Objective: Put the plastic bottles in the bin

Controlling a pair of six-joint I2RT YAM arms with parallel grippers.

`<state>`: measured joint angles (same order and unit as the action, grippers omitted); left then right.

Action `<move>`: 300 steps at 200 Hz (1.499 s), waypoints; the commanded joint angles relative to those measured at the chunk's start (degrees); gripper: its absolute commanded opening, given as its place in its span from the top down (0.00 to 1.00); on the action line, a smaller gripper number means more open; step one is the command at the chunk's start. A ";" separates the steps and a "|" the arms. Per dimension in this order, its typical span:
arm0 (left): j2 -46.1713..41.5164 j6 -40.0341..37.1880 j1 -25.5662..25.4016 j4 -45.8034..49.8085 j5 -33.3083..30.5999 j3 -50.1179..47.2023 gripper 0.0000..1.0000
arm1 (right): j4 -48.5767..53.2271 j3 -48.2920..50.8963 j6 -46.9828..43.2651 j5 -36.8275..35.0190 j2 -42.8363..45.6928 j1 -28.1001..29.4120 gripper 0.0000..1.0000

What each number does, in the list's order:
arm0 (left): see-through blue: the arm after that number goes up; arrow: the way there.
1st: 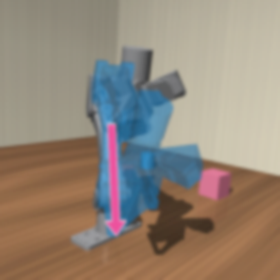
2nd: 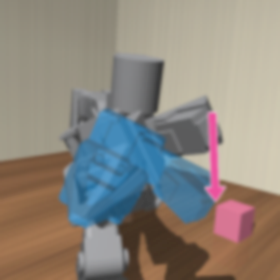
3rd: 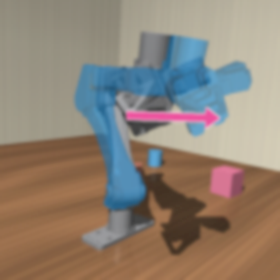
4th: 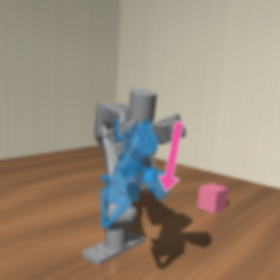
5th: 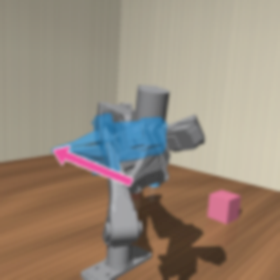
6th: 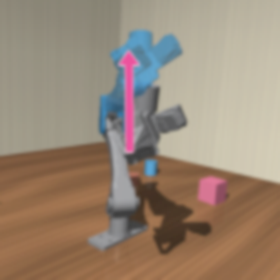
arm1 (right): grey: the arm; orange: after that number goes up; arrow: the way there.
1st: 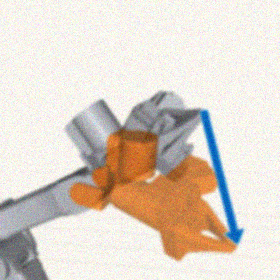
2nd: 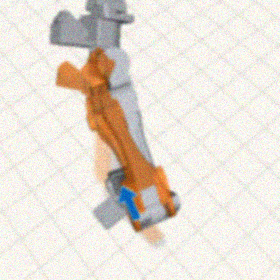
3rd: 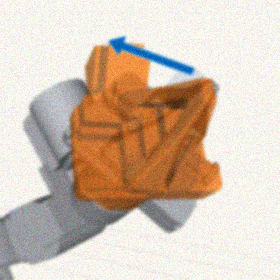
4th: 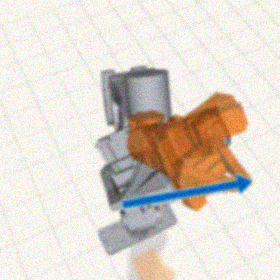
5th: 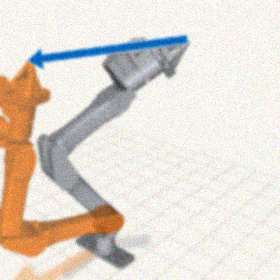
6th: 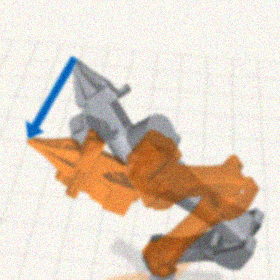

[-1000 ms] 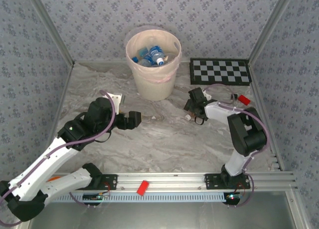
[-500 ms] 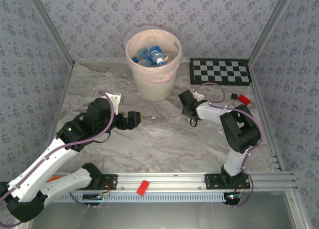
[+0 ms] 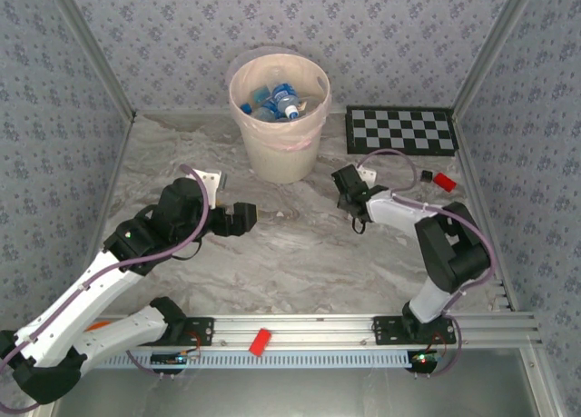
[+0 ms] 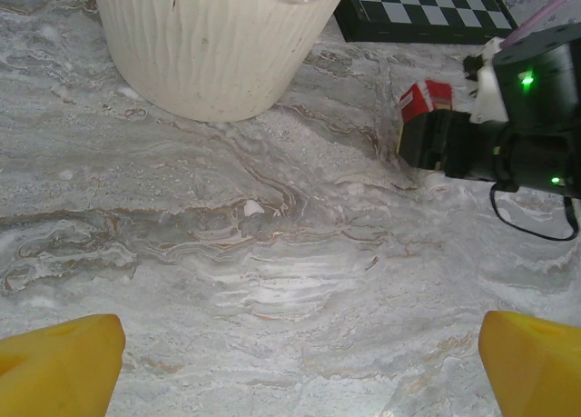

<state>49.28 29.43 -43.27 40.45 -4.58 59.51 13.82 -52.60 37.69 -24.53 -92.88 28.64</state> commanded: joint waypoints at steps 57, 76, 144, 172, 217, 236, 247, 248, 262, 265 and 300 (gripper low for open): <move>-0.89 -2.32 -0.40 1.53 -3.05 2.97 0.00 | 6.01 -7.96 -15.68 1.14 19.28 -0.16 0.44; -1.53 -2.54 -0.35 2.00 -4.80 3.41 0.00 | 7.80 -13.13 -18.70 2.91 20.88 -0.21 0.44; -6.64 0.51 -0.31 5.39 -18.78 4.75 0.00 | 15.58 -39.27 -21.21 13.32 12.59 1.01 0.45; -9.87 0.94 -0.39 6.54 -21.43 4.73 0.00 | 17.81 -49.82 -21.44 15.79 5.89 2.05 0.45; -12.49 0.80 -0.25 8.54 -21.40 4.83 0.00 | 23.24 -67.70 -21.51 18.60 -7.69 3.96 0.45; -12.93 0.79 -0.28 9.36 -21.21 4.87 0.00 | 26.28 -77.11 -22.25 18.61 -14.35 5.02 0.45; -13.22 0.80 -0.33 9.52 -20.85 4.83 0.00 | 28.61 -83.05 -22.62 18.24 -18.51 5.57 0.45; -13.28 0.85 -0.33 9.50 -20.84 4.83 0.00 | 28.88 -83.65 -22.60 18.27 -18.89 5.60 0.45; -13.66 0.92 -0.33 9.65 -20.76 4.56 0.00 | 31.19 -90.83 -22.50 19.06 -23.96 5.72 0.45; -13.72 0.95 -0.32 9.71 -20.74 4.50 0.00 | 31.53 -92.27 -22.37 19.16 -24.99 5.80 0.45; -14.45 1.04 -0.39 10.68 -21.24 4.48 0.00 | 31.35 -99.97 -20.83 20.40 -32.28 6.06 0.45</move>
<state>35.68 30.09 -43.27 49.71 -24.93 63.18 42.87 -148.53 16.47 -5.48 -121.95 34.50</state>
